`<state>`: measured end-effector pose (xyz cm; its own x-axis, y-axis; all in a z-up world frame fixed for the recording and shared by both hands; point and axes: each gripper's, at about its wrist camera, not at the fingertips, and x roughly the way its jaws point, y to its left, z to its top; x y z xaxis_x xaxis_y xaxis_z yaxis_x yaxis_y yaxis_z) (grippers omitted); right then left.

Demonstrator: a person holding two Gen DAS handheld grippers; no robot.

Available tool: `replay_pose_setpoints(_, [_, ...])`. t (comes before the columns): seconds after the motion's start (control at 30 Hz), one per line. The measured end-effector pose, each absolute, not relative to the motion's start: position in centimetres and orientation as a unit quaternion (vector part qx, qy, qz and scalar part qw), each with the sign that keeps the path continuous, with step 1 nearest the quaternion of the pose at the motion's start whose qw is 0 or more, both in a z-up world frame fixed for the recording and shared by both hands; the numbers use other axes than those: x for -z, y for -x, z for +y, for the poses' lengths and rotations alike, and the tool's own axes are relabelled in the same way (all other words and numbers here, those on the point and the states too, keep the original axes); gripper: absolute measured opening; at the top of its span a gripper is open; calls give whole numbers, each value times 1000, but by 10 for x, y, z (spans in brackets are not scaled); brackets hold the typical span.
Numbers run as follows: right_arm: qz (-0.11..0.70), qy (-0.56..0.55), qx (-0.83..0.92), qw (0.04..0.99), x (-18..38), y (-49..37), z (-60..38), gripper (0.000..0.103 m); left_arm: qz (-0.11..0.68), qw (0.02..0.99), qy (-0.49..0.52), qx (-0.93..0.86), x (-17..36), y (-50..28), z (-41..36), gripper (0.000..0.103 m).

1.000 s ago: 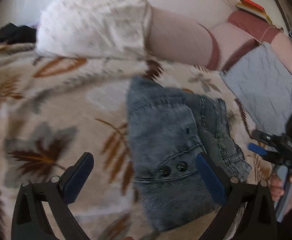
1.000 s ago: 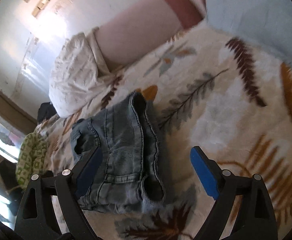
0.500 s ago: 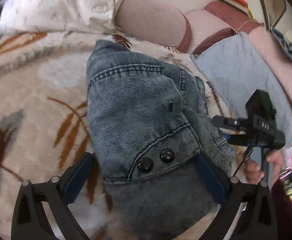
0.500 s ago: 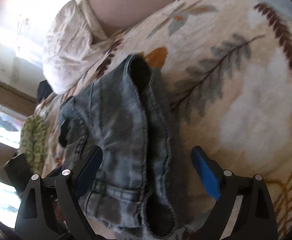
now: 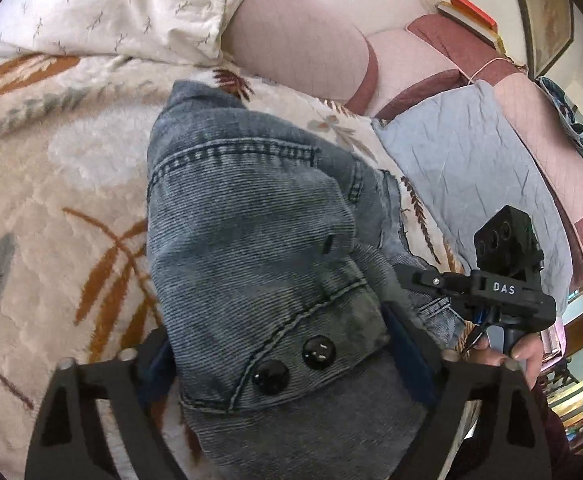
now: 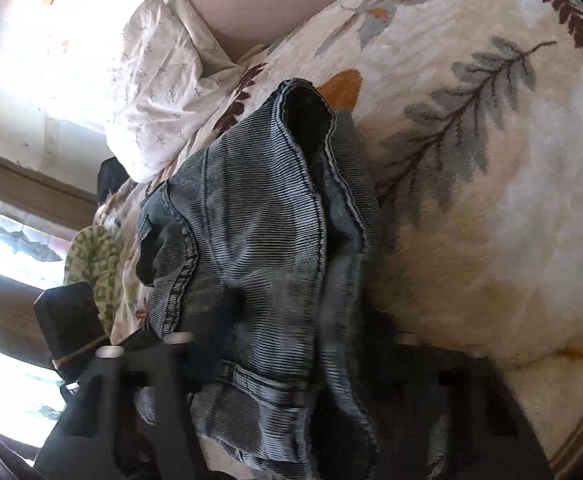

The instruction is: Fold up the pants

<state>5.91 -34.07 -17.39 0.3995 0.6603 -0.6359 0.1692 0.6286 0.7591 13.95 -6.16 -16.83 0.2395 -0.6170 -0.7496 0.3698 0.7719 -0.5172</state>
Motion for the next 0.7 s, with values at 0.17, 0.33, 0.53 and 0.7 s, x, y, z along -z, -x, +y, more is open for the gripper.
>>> replay_pose_setpoints(0.17, [510, -378, -162, 755, 161, -60, -332, 28, 503, 796, 99, 321, 154, -136, -65, 73])
replay_pose_setpoints(0.33, [486, -370, -160, 776, 143, -58, -326, 27, 484, 811, 86, 318, 138, -134, -61, 68])
replay_pose_setpoints(0.53, [443, -361, -175, 802, 117, -62, -309, 26, 431, 847, 83, 299, 97, -134, -39, 68])
replay_pose_setpoints(0.7, [385, -356, -203, 827, 87, -66, -288, 26, 384, 880, 71, 272, 65, -135, -14, 68])
